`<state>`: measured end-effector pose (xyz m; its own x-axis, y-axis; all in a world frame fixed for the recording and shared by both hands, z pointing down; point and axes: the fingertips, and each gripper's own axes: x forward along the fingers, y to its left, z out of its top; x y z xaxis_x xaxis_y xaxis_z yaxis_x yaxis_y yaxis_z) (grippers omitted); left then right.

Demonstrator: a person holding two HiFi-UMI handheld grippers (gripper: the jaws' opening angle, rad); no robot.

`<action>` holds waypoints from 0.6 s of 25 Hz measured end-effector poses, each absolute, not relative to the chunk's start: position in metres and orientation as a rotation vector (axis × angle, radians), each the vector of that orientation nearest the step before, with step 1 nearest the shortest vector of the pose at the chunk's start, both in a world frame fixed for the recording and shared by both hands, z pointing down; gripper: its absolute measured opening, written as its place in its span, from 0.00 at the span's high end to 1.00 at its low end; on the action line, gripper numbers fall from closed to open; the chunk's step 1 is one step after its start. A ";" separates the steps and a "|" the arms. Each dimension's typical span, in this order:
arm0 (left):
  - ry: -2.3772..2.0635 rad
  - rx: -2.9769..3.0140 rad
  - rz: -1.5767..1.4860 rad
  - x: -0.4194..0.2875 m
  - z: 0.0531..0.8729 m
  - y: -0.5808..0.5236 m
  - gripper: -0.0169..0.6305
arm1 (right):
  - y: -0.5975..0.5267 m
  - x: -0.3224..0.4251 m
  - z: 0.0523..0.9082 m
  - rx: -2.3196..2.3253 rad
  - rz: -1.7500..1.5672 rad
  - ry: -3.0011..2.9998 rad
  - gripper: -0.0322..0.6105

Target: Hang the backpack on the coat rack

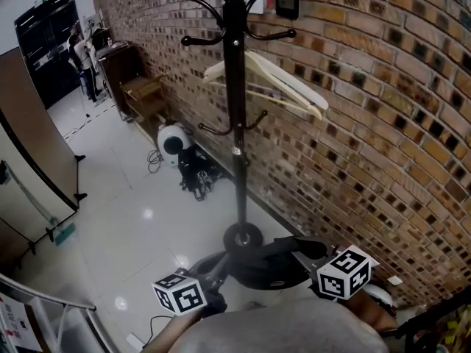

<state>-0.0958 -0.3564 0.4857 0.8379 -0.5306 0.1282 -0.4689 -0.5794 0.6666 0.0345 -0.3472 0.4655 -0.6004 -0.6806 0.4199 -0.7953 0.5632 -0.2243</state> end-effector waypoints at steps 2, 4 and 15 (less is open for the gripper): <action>-0.710 2.275 -0.124 -0.097 0.487 -0.369 0.97 | -0.362 0.032 0.468 1.230 0.590 -2.507 0.89; -0.702 2.281 -0.129 -0.099 0.487 -0.381 0.97 | -0.379 0.030 0.466 1.251 0.590 -2.506 0.89; -0.766 2.235 -0.213 -0.132 0.490 -0.437 0.97 | -0.481 0.018 0.436 1.222 0.581 -2.542 0.89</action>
<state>-0.1321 -0.4366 0.4900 0.8070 -0.5852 0.0793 -0.4603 -0.5392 0.7052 0.0179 -0.4814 0.4363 -0.6117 -0.6843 0.3969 -0.7888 0.5656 -0.2405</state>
